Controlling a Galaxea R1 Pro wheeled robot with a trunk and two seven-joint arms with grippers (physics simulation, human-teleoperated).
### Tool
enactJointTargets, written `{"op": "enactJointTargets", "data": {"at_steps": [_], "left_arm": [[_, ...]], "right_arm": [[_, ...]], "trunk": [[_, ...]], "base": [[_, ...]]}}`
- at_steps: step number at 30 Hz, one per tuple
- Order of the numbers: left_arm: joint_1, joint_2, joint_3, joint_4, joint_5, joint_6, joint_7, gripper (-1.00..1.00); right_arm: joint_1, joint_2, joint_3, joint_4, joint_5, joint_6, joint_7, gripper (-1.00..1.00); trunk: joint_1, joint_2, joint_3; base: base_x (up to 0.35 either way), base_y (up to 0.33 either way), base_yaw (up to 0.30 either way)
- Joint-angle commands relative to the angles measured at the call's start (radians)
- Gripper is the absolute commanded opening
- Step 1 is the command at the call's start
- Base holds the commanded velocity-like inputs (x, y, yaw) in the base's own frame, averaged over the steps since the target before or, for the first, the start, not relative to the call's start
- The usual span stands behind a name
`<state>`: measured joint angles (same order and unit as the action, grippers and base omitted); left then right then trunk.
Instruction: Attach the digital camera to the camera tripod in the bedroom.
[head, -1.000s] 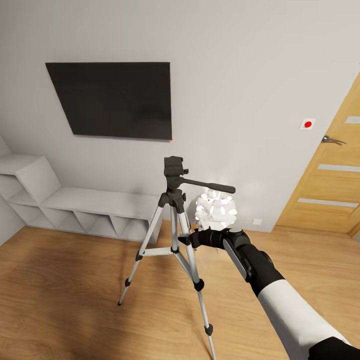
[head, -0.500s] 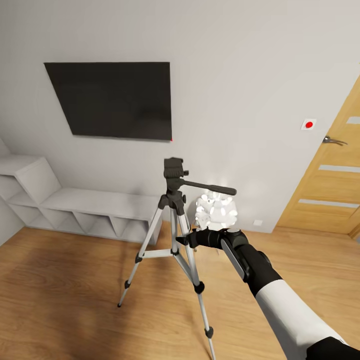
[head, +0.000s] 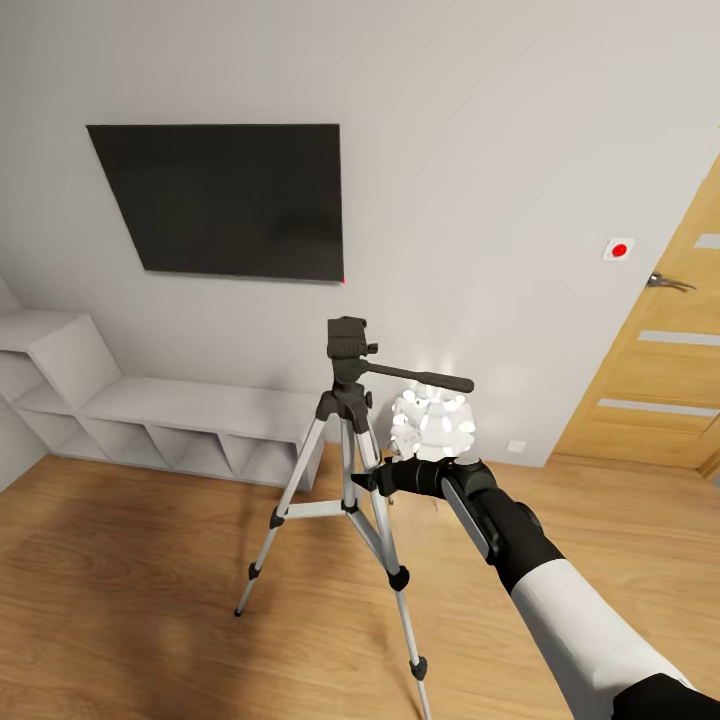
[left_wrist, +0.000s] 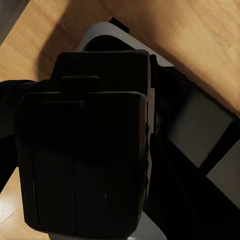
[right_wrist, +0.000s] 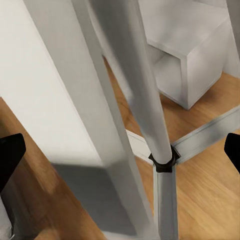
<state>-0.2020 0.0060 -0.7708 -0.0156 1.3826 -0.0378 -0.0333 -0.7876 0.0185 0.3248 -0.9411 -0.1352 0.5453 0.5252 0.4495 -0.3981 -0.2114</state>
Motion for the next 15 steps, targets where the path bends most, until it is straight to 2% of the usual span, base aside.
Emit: {"op": "enactJointTargets", "data": {"at_steps": [1,7,8,15], "left_arm": [[0.0,0.0,-0.008,0.0,0.009,-0.002,-0.005,-1.0],[0.0,0.0,-0.008,0.0,0.009,-0.002,-0.005,-1.0],[0.0,0.0,-0.008,0.0,0.009,-0.002,-0.005,-1.0],[0.0,0.0,-0.008,0.0,0.009,-0.002,-0.005,-1.0]], "right_arm": [[-0.001,0.0,0.0,-0.001,-0.01,0.009,-0.002,1.0],[-0.001,0.017,0.0,-0.001,-0.011,0.008,-0.003,1.0],[-0.001,0.026,0.0,0.0,-0.011,0.009,-0.003,-1.0],[-0.001,0.039,-0.002,0.013,-0.012,0.011,-0.004,-1.0]], "trunk": [[0.001,-0.002,-0.002],[0.001,-0.002,-0.002],[0.001,-0.002,-0.002],[0.001,-0.002,-0.002]], "base": [[0.0,0.0,0.0],[0.0,0.0,0.0],[0.0,0.0,0.0],[0.0,0.0,0.0]]}}
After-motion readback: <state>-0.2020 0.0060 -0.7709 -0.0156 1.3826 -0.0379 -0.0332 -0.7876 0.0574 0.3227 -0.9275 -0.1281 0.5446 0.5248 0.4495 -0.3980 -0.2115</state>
